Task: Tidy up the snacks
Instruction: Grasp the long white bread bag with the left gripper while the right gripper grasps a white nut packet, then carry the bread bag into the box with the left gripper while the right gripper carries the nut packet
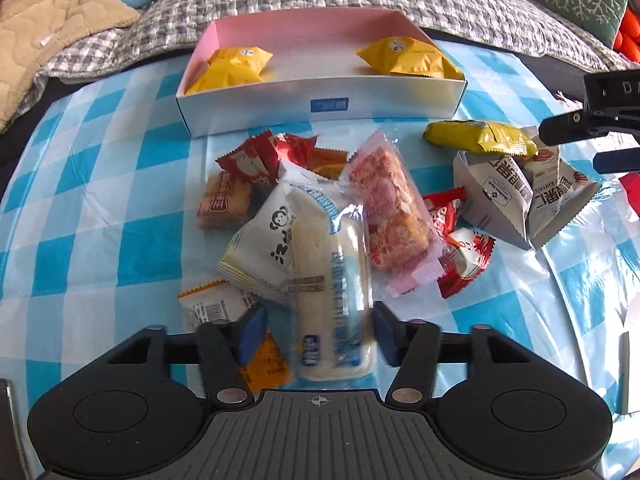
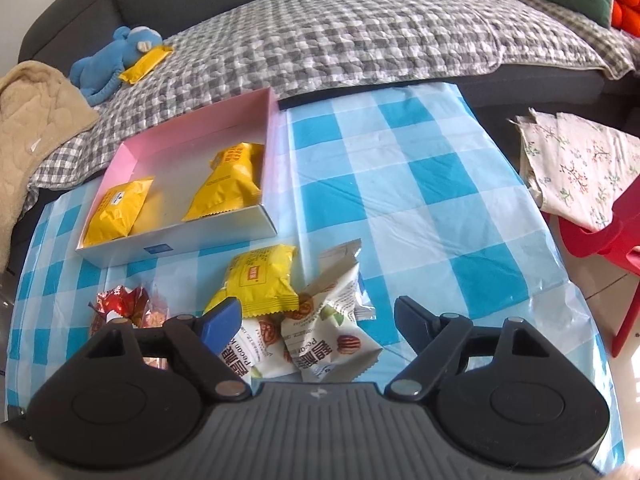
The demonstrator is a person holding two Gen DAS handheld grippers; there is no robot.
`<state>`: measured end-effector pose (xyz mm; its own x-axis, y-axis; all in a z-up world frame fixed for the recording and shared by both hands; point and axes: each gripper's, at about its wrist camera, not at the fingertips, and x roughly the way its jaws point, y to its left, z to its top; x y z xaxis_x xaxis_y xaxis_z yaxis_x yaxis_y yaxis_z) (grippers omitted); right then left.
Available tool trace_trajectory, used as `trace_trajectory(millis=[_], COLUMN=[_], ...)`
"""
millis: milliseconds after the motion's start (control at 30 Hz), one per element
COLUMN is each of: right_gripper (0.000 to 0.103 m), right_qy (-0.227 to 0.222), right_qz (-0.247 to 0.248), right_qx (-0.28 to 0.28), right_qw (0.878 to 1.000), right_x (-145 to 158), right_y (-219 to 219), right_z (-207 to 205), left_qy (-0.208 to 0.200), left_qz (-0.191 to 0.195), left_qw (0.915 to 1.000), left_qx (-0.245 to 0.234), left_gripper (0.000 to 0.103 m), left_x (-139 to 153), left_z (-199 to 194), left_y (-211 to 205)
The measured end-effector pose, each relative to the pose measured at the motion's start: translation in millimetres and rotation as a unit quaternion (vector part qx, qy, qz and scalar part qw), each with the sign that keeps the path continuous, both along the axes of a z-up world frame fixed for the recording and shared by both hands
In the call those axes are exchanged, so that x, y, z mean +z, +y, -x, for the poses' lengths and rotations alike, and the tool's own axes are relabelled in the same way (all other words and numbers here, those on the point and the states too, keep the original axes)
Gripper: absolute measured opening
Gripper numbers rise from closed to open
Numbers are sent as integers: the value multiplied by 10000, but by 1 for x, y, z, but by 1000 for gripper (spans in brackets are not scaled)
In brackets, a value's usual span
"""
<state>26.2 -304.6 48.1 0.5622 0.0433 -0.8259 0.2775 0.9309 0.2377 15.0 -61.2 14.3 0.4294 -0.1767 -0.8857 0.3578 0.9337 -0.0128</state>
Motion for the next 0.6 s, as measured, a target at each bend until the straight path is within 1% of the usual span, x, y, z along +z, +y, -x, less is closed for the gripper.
trace_trajectory(millis=[33,67,133,200,233,367,533,600], right_gripper=[77,76,74,67,65,58,54,48], right_qy=[36,79,150,237,270,397,497,495], right_qz=[-28,-58,-90,-74,-70,-73,71,58], right_qx=[-29,-44,-25,-10,4,131,308,359], right_qw=[10000,9999,9998,9997,9996,9991,9983,9981], right_x=[-2,-4,-7,-10,-11,-18,-25,-27], right_y=[-1,-2,-2,-1,0,2,5,7], right_z=[0,-1,-2,-3,-3,-7,-13,-13], left_qy=[54,112,135,140,171,264,254,247], left_qz=[55,111,140,129,151,308,482,552], left_qw=[10000,9998,9998,9998,9997,9990,9982,9978], left_qx=[37,82,67,55,58,170,262,276], left_gripper=[41,39,38,36,35,34,33,33], left_x=[0,0,0,1,1,4,11,13], left_z=[-1,-2,-2,-1,-1,-5,-8,-8], left_y=[1,2,3,2,3,10,17,18])
